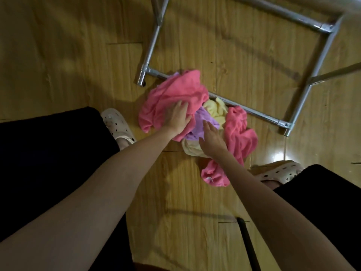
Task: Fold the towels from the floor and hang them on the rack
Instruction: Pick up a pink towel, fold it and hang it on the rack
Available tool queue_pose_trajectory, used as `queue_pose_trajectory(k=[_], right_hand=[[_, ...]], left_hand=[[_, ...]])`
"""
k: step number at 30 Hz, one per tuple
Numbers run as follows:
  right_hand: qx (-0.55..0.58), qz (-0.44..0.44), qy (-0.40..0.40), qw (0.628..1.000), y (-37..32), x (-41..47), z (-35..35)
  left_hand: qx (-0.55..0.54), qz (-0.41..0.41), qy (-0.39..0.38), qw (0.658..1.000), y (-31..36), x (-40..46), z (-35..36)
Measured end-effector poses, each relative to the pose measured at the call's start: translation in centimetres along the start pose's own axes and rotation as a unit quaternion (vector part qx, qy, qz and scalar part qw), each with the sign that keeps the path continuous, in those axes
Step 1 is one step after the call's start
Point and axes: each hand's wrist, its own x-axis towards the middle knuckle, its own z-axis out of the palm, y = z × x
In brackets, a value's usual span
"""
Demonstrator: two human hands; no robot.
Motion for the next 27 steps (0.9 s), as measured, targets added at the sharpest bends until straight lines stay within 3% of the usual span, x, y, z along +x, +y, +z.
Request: queue_pose_trajectory(k=[3,7,15,19,22,27], right_hand=[[-0.004,-0.004,0.012,1.0,0.3,0.7,-0.8],[0.058,-0.038,0.047,0.997,-0.1,1.4,-2.3],[0.101,-0.078,0.123,0.984,-1.2,-0.6,-5.3],[0.097,-0.112,0.166,0.975,-1.7,-4.8,-6.6],[0.158,-0.137,0.224,0.952,-2.1,-9.5,-8.7],[0.269,-0.151,0.235,0.922,-3.9,-18.6,-13.8]], left_hand=[[-0.033,-0.032,0.038,0.998,0.4,0.7,0.5],[-0.187,-0.08,0.033,0.979,0.6,0.2,-1.2],[-0.324,-0.056,0.085,0.94,3.8,-4.9,-7.5],[-0.4,-0.073,0.136,0.904,7.0,-8.3,-10.7],[-0.442,-0.09,0.174,0.876,8.5,-11.1,-13.2],[-0.508,-0.1,0.192,0.833,10.9,-14.9,-18.5]])
